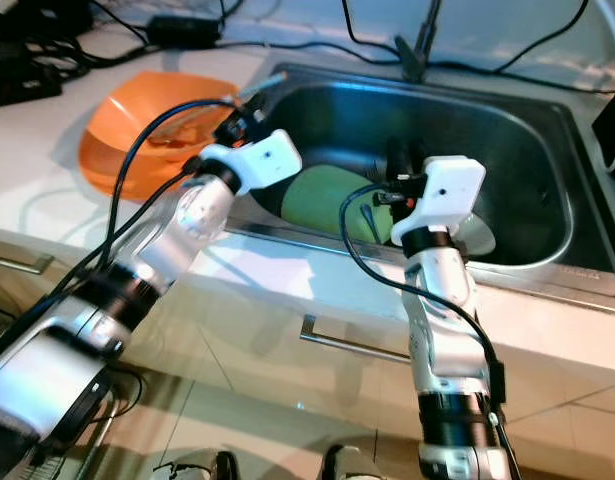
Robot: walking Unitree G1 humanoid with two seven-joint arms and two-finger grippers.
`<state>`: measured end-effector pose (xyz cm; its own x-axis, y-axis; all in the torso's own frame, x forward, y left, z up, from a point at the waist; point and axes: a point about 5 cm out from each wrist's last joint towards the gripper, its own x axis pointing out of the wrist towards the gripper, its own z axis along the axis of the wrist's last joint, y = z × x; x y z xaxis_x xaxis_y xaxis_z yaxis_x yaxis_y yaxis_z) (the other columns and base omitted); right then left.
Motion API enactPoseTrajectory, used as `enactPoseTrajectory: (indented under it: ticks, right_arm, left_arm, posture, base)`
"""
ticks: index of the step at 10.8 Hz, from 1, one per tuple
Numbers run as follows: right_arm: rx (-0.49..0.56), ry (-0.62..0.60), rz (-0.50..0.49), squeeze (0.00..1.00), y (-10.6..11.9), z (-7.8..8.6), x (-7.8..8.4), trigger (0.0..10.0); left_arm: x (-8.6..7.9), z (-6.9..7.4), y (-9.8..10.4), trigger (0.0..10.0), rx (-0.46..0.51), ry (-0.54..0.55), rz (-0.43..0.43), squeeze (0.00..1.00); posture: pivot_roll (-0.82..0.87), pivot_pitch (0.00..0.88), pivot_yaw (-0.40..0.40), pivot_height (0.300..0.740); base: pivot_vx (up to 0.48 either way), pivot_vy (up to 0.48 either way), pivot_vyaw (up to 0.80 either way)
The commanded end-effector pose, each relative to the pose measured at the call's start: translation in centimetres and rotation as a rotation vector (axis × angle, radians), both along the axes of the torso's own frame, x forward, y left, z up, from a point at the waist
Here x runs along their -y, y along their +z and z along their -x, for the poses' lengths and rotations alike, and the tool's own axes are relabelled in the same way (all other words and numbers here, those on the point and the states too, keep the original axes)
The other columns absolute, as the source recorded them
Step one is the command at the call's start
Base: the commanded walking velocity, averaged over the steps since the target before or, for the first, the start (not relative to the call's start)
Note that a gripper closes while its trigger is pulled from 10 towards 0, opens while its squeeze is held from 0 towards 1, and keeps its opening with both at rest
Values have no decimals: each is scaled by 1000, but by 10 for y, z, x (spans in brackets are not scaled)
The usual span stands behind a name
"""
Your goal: Kitchen organization
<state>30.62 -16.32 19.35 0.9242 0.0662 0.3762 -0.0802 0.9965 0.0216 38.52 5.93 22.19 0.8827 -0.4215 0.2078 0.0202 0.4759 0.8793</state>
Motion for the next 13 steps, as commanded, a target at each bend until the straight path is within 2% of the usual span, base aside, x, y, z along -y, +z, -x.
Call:
enactPoseTrajectory:
  ticks: [1, 6, 13]
  right_arm:
    - [-8, -7, -15, 0, 2, 4, 1, 10000]
    - [-45, -20, -34, 0, 0, 11, 3, 10000]
    - [-51, -36, -45, 0, 1, 8, 6, 10000]
  left_arm:
    - [1, -5, 3, 10000, 15, 9, -41, 0]
    - [-5, -15, 2, 10000, 19, 79, -58, 0]
    - [-1, -16, 27, 10000, 114, 61, -6, 0]
  posture:
    - [-25, 197, 12, 740]
    - [-25, 216, 17, 740]
    - [-15, 212, 11, 740]
  base:
    - [0, 0, 0]
    - [0, 0, 0]
    - [0, 0, 0]
